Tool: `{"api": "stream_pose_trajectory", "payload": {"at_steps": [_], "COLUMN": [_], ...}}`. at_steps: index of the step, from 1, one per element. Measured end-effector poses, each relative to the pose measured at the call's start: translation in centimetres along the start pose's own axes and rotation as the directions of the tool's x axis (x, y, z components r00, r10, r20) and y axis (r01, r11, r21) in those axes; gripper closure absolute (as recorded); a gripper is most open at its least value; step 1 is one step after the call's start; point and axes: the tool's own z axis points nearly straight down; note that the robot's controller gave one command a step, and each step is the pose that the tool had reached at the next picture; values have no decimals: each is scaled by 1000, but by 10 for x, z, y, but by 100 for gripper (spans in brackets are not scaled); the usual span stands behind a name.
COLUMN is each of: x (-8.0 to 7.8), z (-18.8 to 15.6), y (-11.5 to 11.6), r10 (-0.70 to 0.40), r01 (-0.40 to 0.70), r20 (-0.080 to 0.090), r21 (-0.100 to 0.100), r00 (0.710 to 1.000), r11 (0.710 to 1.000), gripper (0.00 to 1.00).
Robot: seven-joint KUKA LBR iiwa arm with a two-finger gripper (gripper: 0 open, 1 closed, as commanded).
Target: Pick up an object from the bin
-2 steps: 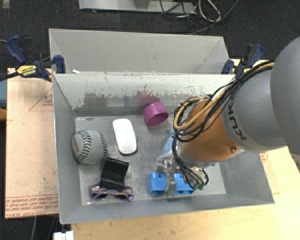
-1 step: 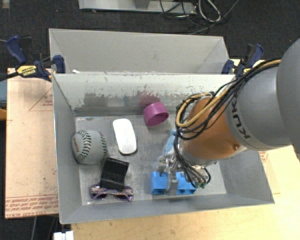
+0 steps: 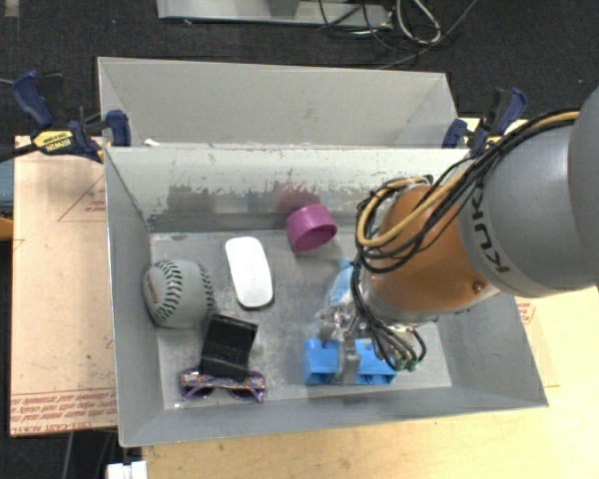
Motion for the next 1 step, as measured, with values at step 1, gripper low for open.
{"api": "stream_pose_trajectory", "payload": {"at_steps": [1], "x": [0], "z": [-28], "y": [0], "r10": [0], "r01": [0], "r20": [-1], "r21": [0], "r00": [1000], "r11": [1000], "gripper": [100]}}
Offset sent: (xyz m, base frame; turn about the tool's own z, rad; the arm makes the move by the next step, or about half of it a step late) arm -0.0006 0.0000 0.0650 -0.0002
